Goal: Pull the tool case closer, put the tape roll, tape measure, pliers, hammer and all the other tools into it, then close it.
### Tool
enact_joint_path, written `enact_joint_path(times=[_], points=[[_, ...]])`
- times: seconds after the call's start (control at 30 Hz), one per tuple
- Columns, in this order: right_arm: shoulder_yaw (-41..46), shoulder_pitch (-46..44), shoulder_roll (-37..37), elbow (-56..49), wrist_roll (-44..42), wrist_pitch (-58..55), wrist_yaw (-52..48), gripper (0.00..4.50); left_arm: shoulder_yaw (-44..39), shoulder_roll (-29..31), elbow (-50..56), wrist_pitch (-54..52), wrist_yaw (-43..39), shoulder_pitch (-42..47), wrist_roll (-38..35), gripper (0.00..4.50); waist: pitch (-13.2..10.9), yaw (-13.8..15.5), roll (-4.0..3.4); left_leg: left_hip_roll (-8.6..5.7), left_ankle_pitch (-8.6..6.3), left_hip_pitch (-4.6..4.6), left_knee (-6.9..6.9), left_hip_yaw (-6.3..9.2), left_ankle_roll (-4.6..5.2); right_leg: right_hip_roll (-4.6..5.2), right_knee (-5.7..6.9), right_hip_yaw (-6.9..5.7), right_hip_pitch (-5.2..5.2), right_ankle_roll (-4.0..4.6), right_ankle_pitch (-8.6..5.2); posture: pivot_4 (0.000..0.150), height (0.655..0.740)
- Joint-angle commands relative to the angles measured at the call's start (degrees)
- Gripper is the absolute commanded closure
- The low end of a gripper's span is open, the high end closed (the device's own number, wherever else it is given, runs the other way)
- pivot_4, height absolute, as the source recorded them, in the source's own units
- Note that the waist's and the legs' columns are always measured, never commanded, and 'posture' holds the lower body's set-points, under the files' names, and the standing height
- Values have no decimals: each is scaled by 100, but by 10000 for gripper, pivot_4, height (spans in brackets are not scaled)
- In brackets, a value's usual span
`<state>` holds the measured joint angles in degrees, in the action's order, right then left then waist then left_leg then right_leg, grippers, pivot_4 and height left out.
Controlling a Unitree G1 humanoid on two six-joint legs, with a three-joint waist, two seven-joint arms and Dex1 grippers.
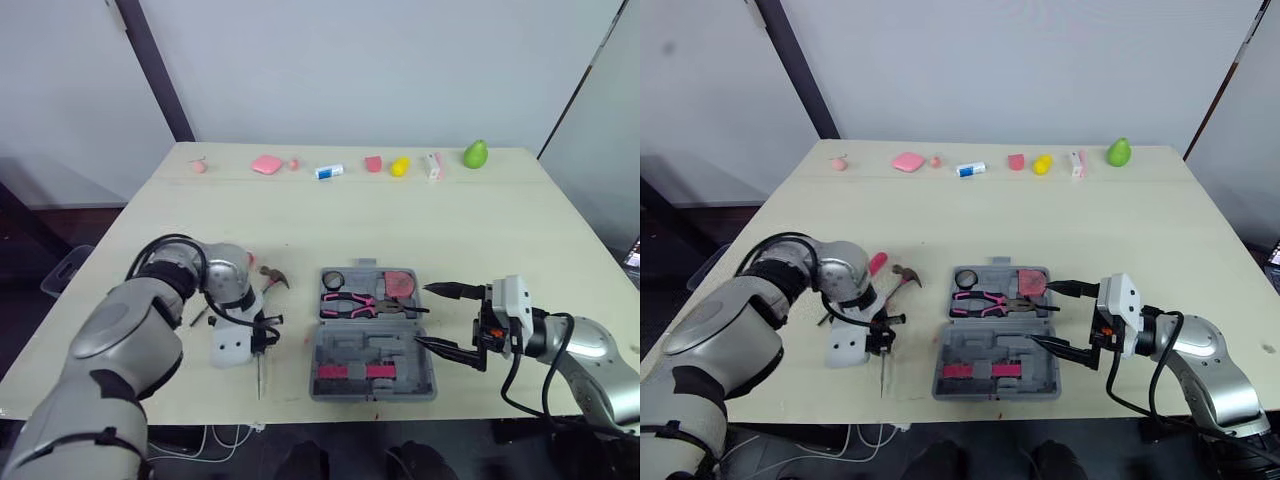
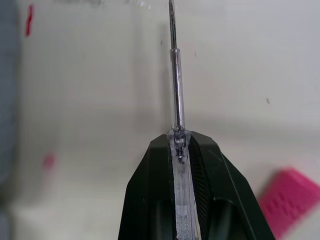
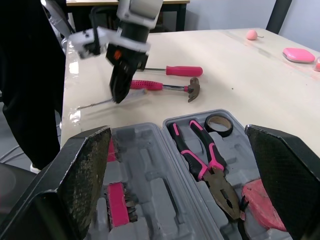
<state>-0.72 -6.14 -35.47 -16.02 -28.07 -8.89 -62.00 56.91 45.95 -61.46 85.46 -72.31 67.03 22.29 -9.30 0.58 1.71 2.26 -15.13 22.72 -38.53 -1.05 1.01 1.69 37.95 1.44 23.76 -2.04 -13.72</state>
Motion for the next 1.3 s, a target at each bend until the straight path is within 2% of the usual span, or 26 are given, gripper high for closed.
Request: enact_joint_path(times=[0.03,0.13,0.27,0.53,0.63,0.7,0.83,0.97,1.1,1.23,1.3], points=[[63,-39,3,-148,-47,70,-6,0,-147,542,996,-964,-652,-150,-1362,44665,0,-7,0,1,0,0,0,0,0,0,0,0,0,0,0,1500,7400],[68,-20,9,-154,-49,80,10,0,-679,1142,2263,-2494,-1121,-653,-2253,44665,-1,-50,-2,4,0,0,0,1,0,1,3,-2,1,0,0,1500,7400],[62,14,26,-169,-46,90,29,0,-1566,1757,3752,-4386,-1006,-1568,-2851,44665,-2,-109,-3,6,0,0,0,6,0,1,6,-6,1,0,-1,1500,7400],[60,36,21,-132,-58,115,-6,0,-3424,2536,6349,-8399,367,-3925,-3720,44665,-3,-130,-7,9,0,-3,-2,11,0,0,10,-12,1,1,-1,1500,7400],[48,17,11,-74,-56,134,-54,0,-4284,2570,7384,-10233,1380,-4990,-4326,44665,-4,-131,-9,11,0,-4,-1,10,-1,3,10,-11,1,1,-1,1500,7400],[42,6,11,-42,-56,143,-80,0,-4831,2425,8032,-11480,2042,-5549,-4884,44665,-4,-121,-8,12,0,-5,-1,10,-1,3,10,-12,1,1,-1,1500,7400],[21,-10,14,15,-48,164,-132,0,-5656,1870,8957,-13081,3254,-6216,-5301,44665,-5,-108,-9,10,0,-6,0,9,-1,9,9,-11,0,0,-2,1500,7400],[34,-64,5,103,-54,173,-210,0,-6377,758,9634,-14748,4571,-6387,-5728,44665,-5,-110,-10,6,0,-8,-3,14,-1,9,13,-13,-2,0,-1,1500,7400],[36,-110,25,175,-38,202,-246,0,-6628,-197,9938,-15784,5431,-6289,-5720,44665,-3,-115,-9,2,0,-12,-2,17,-1,7,12,-13,-9,1,0,1500,7400],[66,-96,40,170,-49,215,-242,0,-6540,-805,9973,-16549,6198,-6131,-5321,44665,-1,-114,-7,0,1,-15,-2,22,-1,7,12,-14,-11,2,0,1500,7400],[84,-55,29,172,-41,253,-256,0,-6595,-1336,9889,-17073,6500,-5825,-5206,44665,-1,-110,-7,-1,1,-17,-2,24,-2,7,13,-14,-12,2,0,1500,7400]])
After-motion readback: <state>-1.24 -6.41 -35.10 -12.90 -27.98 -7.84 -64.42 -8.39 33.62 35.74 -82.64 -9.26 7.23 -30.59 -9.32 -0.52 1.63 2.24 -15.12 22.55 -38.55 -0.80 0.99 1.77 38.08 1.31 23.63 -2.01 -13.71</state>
